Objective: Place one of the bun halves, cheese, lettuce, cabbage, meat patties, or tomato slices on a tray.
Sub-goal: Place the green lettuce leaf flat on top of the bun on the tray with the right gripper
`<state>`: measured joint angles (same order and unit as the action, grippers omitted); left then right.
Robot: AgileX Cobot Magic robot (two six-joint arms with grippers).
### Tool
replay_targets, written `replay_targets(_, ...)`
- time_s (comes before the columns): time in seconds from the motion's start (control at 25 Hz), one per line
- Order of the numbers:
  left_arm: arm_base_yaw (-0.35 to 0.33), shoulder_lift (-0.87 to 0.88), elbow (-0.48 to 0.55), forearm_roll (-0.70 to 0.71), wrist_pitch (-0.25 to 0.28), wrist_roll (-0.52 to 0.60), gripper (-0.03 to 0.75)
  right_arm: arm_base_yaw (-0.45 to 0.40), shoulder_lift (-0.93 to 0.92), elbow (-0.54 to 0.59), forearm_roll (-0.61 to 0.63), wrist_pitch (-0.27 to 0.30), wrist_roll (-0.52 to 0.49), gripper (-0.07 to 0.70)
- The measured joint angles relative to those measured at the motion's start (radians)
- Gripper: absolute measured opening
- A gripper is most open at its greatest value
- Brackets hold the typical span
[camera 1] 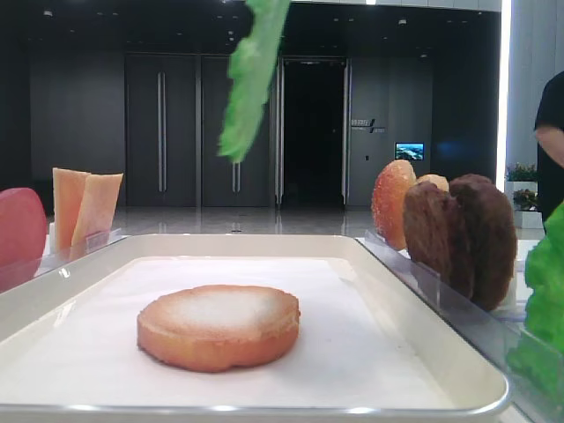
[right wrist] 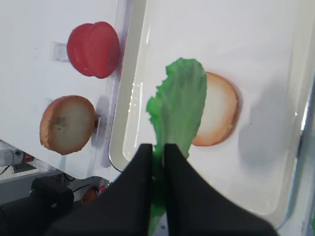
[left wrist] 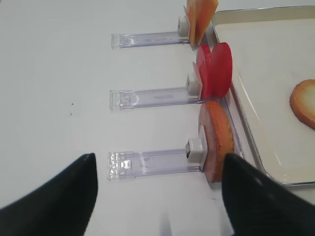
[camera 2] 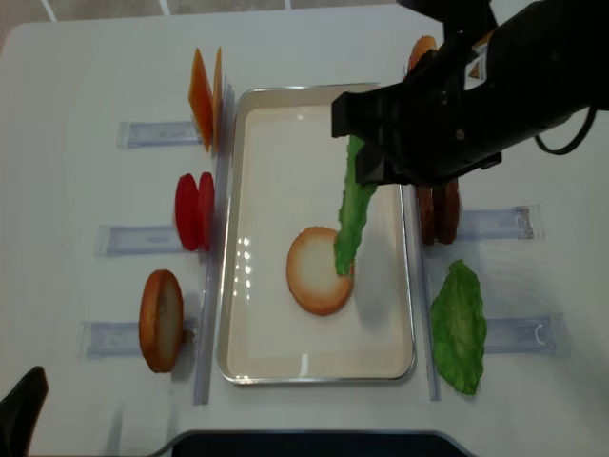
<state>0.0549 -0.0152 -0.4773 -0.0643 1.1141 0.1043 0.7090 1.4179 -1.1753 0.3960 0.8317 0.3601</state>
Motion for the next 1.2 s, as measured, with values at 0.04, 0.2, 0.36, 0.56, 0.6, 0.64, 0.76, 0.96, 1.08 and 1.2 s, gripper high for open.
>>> replay_targets(0.04, 0.0, 0.0, 0.0, 0.0, 0.0, 0.0, 0.586, 0.01, 0.021, 0.0, 0.018, -0.024, -0.01, 0.062)
replay_targets(0.2, 0.0, 0.0, 0.0, 0.0, 0.0, 0.0, 0.551, 0.036, 0.098, 0.0, 0.095, -0.098, -0.07, 0.062)
replay_targets(0.36, 0.0, 0.0, 0.0, 0.0, 0.0, 0.0, 0.526, 0.053, 0.167, 0.0, 0.142, -0.158, -0.099, 0.062)
replay_targets(0.56, 0.0, 0.0, 0.0, 0.0, 0.0, 0.0, 0.492, 0.06, 0.233, 0.0, 0.182, -0.187, -0.138, 0.062)
replay_targets(0.6, 0.0, 0.0, 0.0, 0.0, 0.0, 0.0, 0.484, 0.06, 0.243, 0.0, 0.2, -0.196, -0.153, 0.062)
replay_targets(0.64, 0.0, 0.0, 0.0, 0.0, 0.0, 0.0, 0.478, 0.06, 0.25, 0.0, 0.212, -0.202, -0.167, 0.062)
replay_targets(0.76, 0.0, 0.0, 0.0, 0.0, 0.0, 0.0, 0.457, 0.06, 0.259, 0.0, 0.258, -0.224, -0.202, 0.062)
replay_targets(0.96, 0.0, 0.0, 0.0, -0.001, 0.0, 0.0, 0.426, 0.06, 0.26, 0.0, 0.28, -0.248, -0.221, 0.062)
replay_targets(1.08, 0.0, 0.0, 0.0, -0.002, 0.0, 0.0, 0.401, 0.06, 0.268, 0.0, 0.283, -0.254, -0.226, 0.062)
replay_targets(1.2, 0.0, 0.0, 0.0, -0.002, 0.0, 0.0, 0.382, 0.06, 0.288, 0.0, 0.295, -0.257, -0.231, 0.062)
